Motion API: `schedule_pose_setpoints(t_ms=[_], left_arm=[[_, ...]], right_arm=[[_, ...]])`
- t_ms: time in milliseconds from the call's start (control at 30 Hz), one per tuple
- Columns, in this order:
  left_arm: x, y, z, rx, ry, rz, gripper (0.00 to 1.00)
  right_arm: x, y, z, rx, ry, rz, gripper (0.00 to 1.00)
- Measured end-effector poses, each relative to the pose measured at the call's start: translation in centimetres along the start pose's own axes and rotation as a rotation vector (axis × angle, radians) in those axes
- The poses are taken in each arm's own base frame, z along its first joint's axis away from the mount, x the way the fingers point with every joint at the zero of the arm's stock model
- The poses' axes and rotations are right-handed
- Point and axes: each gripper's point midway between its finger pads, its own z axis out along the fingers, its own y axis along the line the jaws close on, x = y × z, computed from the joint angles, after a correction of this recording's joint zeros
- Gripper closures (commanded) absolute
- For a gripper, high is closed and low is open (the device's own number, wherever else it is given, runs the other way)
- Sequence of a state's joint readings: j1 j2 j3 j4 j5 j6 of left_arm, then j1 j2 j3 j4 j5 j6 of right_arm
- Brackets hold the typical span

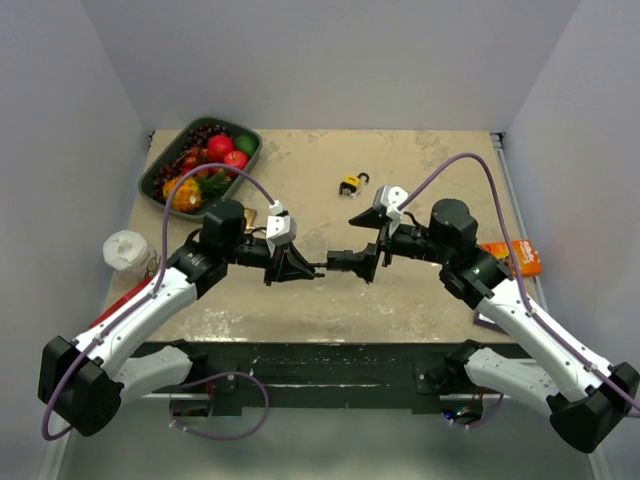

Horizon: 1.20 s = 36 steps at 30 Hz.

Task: Lock with the key
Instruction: Lock the lock.

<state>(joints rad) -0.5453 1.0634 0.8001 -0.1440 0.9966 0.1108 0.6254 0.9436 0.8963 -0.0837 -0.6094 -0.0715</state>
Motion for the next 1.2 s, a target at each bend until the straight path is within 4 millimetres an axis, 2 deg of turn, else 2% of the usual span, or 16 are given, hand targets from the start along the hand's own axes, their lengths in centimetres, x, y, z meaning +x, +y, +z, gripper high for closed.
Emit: schedule_pose_setpoints(t_ms=[333,567,800,1033,1200], left_arm=[[0.5,-0.1,0.2,0.026,0.007,-0.049,1.00],[0.4,-0.5,0.1,0.048,0.004,-0.074,1.00],[0.2,-0.8,0.2,0.065,-0.003,-0.065,1.00],[0.3,-0.8,0.1,0.062,0.000,-0.066,1.00],[-0.4,-0.8,0.0,0.062,-0.003,-0.054,1.00]], right_arm=[[0.9,-1.1,-0.3,0.042,0.042,-0.004,0.03],[3.2,-2.1,0.5,0.061,0.121,0.018,0.03],[3.0,-2.6,0.4,0.071,0.124,-0.002,0.03],[2.4,-0.2,-0.8,-0.040,0.121,-0.068,0.03],[3.7,1.8,-1.8,-0.157,0.164,-0.137,0.05]])
